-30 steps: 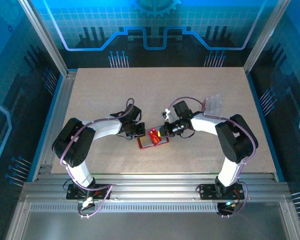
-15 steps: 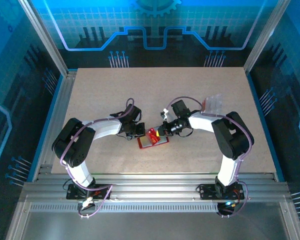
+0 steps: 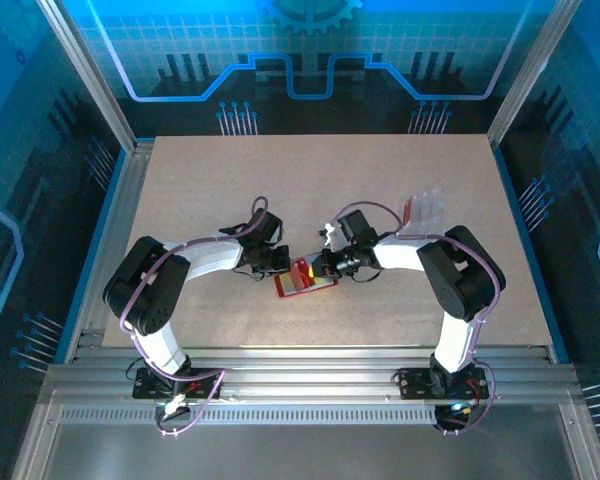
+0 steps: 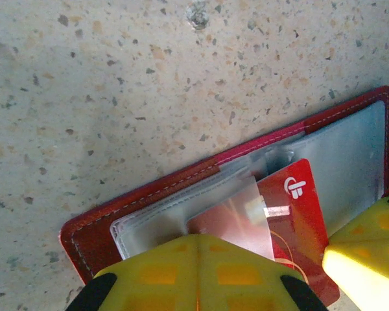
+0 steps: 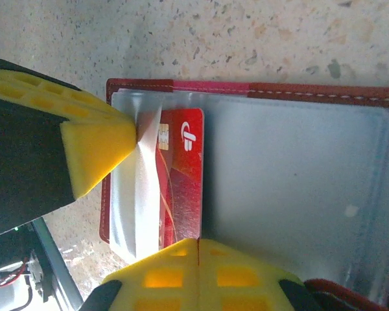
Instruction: Put the credit cards into the card holder
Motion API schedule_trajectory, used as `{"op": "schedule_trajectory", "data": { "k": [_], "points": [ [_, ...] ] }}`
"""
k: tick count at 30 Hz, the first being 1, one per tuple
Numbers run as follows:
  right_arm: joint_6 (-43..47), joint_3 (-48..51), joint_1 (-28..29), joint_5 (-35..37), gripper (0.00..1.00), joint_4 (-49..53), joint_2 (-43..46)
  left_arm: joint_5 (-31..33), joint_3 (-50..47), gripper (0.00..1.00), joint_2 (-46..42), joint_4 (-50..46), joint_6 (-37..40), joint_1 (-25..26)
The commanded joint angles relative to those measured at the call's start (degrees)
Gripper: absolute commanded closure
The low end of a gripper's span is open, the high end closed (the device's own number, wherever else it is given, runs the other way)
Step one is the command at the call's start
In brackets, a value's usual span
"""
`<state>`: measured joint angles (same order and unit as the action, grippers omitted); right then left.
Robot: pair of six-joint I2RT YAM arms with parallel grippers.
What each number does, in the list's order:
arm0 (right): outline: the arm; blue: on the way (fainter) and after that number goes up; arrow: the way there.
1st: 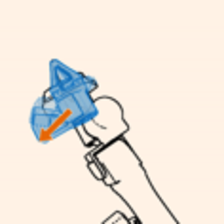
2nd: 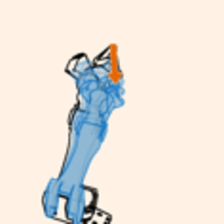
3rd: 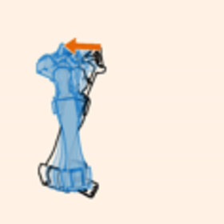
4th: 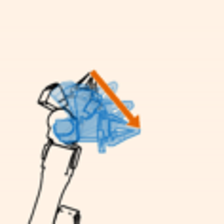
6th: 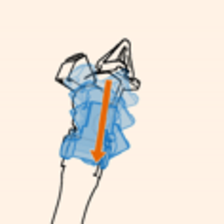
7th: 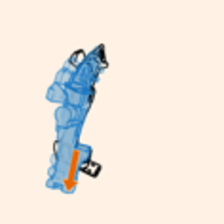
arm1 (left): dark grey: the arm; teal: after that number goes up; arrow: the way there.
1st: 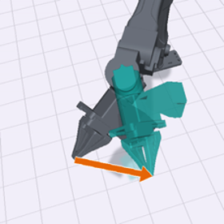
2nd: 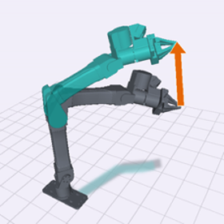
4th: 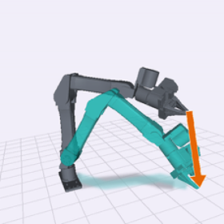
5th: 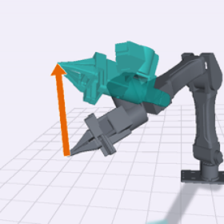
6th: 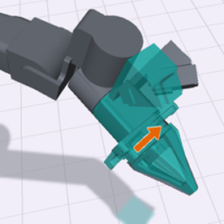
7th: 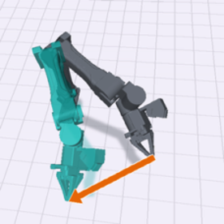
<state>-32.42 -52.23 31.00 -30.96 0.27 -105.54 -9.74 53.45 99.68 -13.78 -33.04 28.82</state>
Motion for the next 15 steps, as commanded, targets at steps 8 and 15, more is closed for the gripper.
{"op": "schedule_trajectory", "data": {
  "k": [8, 15],
  "points": [
    [-4.93, 3.44, 2.38, 0.55, 1.0, -7.04, 0.46, -6.65, -0.32, 0.87, -2.85, -4.02, -1.65, -1.78],
    [-4.4, 3.18, 2.21, 0.51, 1.0, -6.18, 0.5, -11.26, -3.11, 0.8, -9.35, -3.84, -2.79, -5.23]
  ]
}}
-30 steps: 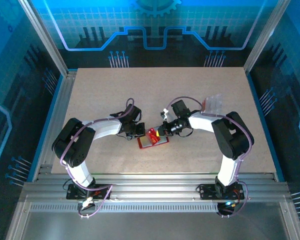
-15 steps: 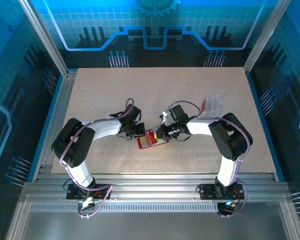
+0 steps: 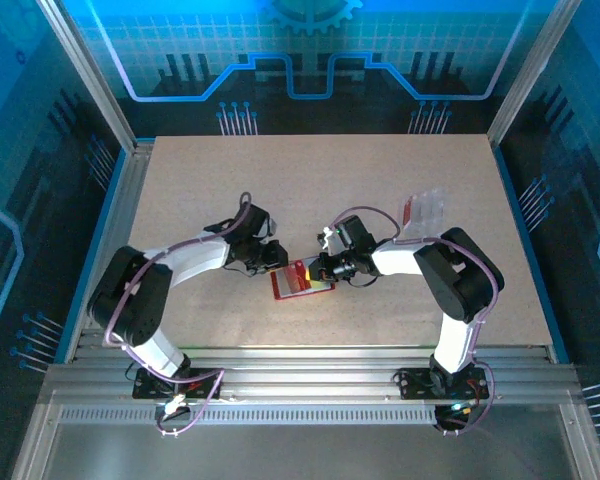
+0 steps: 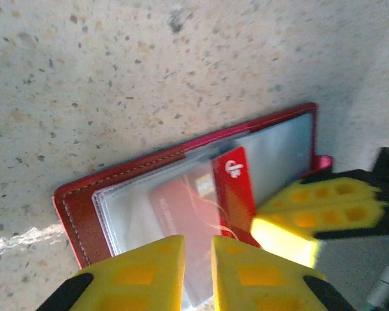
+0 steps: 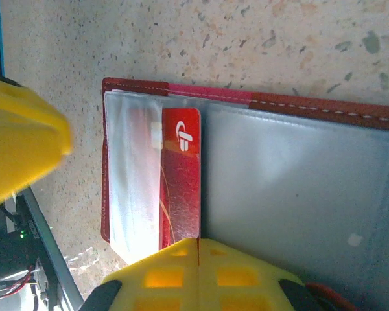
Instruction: Put the credit cards into the card holder
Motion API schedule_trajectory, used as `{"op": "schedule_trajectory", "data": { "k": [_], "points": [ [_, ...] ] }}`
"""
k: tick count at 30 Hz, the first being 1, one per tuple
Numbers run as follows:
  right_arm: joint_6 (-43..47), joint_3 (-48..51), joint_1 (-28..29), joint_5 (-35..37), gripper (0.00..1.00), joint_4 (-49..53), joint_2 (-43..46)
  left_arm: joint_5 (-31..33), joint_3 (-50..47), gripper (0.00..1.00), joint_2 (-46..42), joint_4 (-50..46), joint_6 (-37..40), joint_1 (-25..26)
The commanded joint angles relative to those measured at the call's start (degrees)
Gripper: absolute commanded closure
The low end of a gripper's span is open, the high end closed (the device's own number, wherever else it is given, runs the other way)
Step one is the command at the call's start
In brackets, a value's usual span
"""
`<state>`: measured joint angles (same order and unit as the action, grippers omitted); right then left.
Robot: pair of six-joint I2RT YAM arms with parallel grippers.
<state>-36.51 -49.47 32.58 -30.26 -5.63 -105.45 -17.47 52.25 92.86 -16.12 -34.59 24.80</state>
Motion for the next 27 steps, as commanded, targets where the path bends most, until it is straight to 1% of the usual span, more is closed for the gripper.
{"op": "schedule_trajectory", "data": {
  "k": [1, 3, 5, 6, 14, 19, 27],
  "points": [
    [-0.31, 0.43, 0.63, -0.3, 1.0, -0.18, 0.38, -3.4, -2.69, 0.82, -2.97, -1.59, -1.25, -1.56],
    [-0.23, 0.42, 0.62, -0.4, 1.0, -0.21, 0.57, -2.8, -4.26, 0.88, -3.12, -1.58, -0.86, -2.22],
    [-0.18, 0.3, 0.61, -0.54, 1.0, 0.06, 0.63, -2.48, -5.64, 0.97, -2.65, -1.55, -0.43, -2.55],
    [-0.12, 0.34, 0.6, -0.59, 1.0, 0.3, 0.73, -2.26, -6.15, 1.0, -2.36, -1.46, -0.18, -2.56],
    [-0.13, -0.05, 0.93, -0.16, 1.0, 1.31, 1.65, -2.65, -8.7, 1.0, 1.53, 2.41, -0.12, -2.5],
    [-1.16, -0.61, 2.16, -0.07, 1.0, 0.72, 1.31, -2.81, -9.3, 1.0, 4.02, 4.57, -0.76, -2.39],
    [-4.82, -0.62, 4.41, 1.21, 1.0, -1.89, 1.25, -2.76, -9.82, 1.0, 4.53, 5.57, -1.51, -2.13]
  ]
}}
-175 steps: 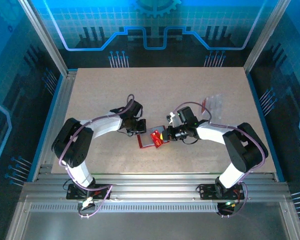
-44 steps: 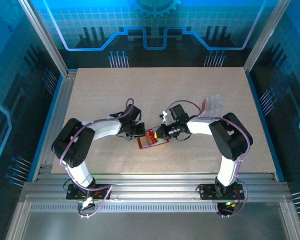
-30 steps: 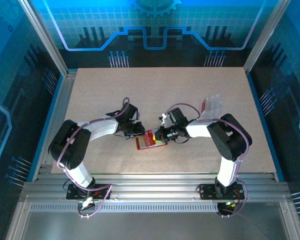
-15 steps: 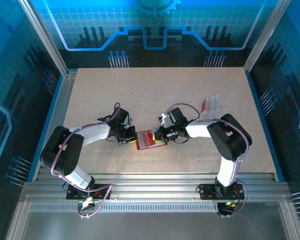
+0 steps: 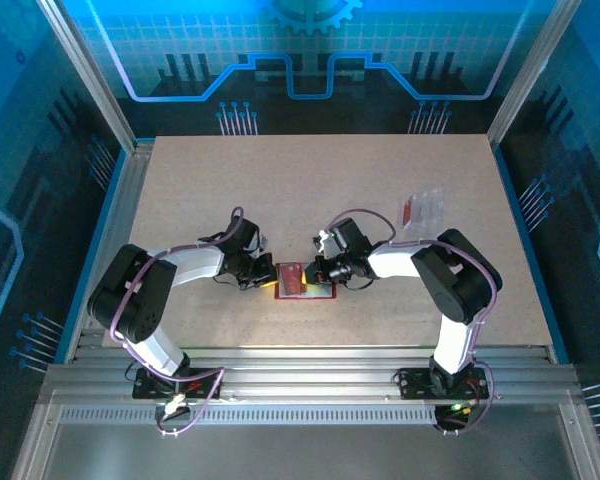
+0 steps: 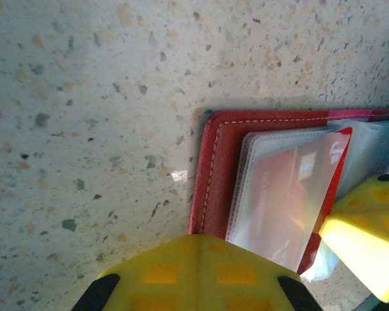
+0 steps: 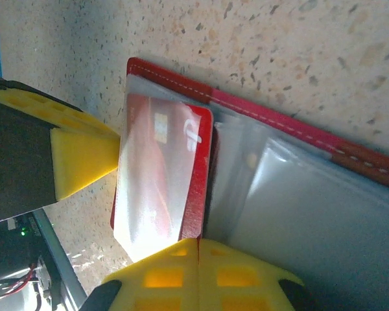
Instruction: Put the credit cards into the card holder
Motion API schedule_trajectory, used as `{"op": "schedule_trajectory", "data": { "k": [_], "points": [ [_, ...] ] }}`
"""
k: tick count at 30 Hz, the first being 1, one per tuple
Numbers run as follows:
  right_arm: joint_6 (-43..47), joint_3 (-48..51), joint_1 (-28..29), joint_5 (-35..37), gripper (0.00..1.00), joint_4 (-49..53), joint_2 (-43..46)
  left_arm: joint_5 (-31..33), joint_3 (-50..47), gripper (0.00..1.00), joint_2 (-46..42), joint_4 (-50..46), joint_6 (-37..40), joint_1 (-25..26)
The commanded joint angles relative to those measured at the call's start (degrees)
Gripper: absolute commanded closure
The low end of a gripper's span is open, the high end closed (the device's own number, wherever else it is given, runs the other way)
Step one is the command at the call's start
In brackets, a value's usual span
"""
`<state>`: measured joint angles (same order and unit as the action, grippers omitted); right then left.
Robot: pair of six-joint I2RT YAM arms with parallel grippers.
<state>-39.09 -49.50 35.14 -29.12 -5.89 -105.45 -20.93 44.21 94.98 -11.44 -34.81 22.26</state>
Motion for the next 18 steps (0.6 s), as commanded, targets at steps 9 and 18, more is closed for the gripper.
{"op": "schedule_trajectory", "data": {
  "k": [9, 18],
  "points": [
    [-5.55, -0.59, 4.98, 3.11, 1.0, -2.81, 2.69, 0.8, -2.53, 1.0, 1.92, 1.77, -2.33, 1.03],
    [2.82, -5.98, 3.9, 14.08, 0.71, 18.11, 8.57, 1.92, -2.85, 1.0, 1.04, 1.06, -2.12, 1.03]
  ]
}}
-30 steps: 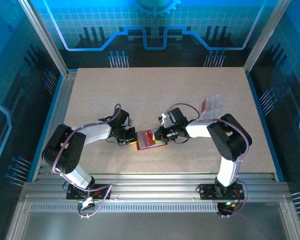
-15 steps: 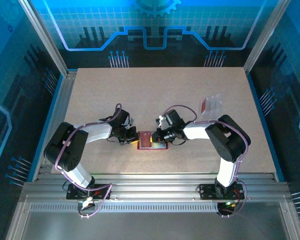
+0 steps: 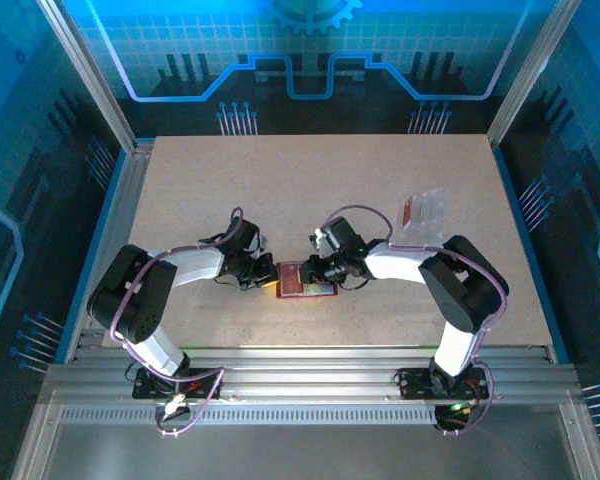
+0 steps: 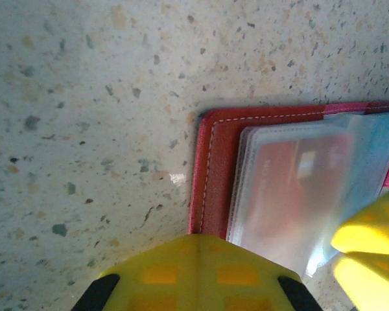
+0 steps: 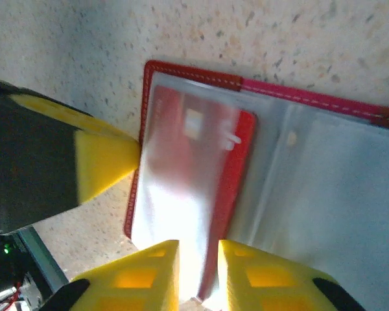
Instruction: Put the credit cards into the card holder
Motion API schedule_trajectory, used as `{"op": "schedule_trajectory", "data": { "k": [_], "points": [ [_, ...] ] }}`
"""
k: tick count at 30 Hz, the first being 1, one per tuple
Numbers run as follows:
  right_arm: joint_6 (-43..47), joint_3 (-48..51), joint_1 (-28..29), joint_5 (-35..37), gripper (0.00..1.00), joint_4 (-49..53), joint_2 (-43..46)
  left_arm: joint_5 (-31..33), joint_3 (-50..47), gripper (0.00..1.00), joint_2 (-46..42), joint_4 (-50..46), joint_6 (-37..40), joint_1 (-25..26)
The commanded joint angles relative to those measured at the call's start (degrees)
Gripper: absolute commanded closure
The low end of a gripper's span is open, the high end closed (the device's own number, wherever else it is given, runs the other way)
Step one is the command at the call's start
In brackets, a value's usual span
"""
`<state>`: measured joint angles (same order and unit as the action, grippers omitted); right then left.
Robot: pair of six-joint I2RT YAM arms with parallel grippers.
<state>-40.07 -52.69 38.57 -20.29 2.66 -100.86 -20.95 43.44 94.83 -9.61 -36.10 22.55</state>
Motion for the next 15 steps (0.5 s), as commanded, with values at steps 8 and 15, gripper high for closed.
{"op": "schedule_trajectory", "data": {
  "k": [8, 15],
  "points": [
    [11.51, -9.31, 0.15, 16.81, 0.69, 24.68, 5.17, 1.61, -2.3, 1.0, 1.98, 0.2, -1.24, 0.7],
    [14.48, -14.05, 0.54, 19.92, 0.68, 28.11, -1.47, 1.6, -2.14, 1.0, 1.93, 0.11, -1.17, 0.75]
  ]
}}
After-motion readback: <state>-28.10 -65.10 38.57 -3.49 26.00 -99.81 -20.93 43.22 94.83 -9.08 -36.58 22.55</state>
